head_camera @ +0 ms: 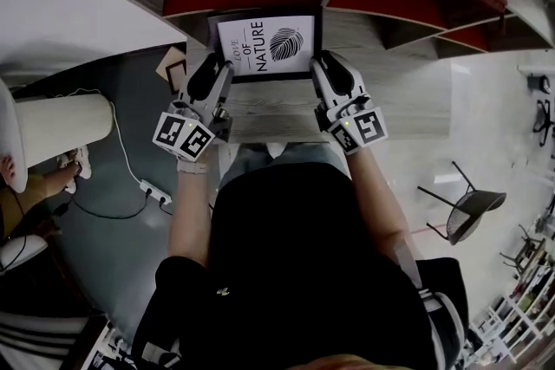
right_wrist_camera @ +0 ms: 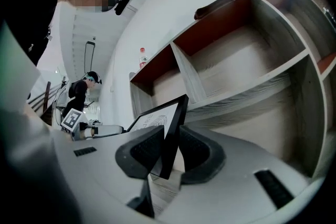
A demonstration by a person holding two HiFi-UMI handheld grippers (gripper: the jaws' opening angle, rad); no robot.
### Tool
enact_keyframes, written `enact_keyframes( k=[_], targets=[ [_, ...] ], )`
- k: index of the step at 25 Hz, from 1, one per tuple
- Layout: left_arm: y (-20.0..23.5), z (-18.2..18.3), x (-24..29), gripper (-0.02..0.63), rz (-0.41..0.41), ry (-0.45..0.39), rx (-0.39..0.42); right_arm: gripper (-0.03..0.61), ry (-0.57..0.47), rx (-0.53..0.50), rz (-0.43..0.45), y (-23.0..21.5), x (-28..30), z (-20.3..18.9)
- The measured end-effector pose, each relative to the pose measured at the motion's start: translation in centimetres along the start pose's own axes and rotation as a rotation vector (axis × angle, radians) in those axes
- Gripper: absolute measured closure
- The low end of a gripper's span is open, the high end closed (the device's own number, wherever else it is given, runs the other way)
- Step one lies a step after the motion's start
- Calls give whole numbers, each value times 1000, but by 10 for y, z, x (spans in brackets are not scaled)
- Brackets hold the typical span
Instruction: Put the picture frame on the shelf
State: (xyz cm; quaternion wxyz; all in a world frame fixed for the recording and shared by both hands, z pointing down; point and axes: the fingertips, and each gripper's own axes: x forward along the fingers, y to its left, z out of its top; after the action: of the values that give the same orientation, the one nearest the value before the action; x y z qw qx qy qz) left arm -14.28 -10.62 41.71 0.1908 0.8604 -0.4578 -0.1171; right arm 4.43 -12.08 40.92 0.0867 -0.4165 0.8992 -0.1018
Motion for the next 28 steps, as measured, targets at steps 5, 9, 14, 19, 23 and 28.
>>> enact_keyframes(
  k=[5,9,14,19,23,28],
  targets=[
    [1,-13,-5,460,-29,16,-7,509,-12,15,-22,5,-10,-12],
    [3,-22,-5,460,-36,28,-20,508,12,-4,-47,1,-16,-23],
    [8,-30,-3,460,-40,35,-32,508,3,14,-44,0,-14,-26],
    [20,-41,2,460,-36,31,-48,508,22,6,-47,-9,-8,-39],
    [34,-53,7,460,-36,36,-40,508,17,23,-31,-18,4,-50],
    [57,-66,30,460,-28,42,-46,508,50,6,-38,-46,26,-71]
  ],
)
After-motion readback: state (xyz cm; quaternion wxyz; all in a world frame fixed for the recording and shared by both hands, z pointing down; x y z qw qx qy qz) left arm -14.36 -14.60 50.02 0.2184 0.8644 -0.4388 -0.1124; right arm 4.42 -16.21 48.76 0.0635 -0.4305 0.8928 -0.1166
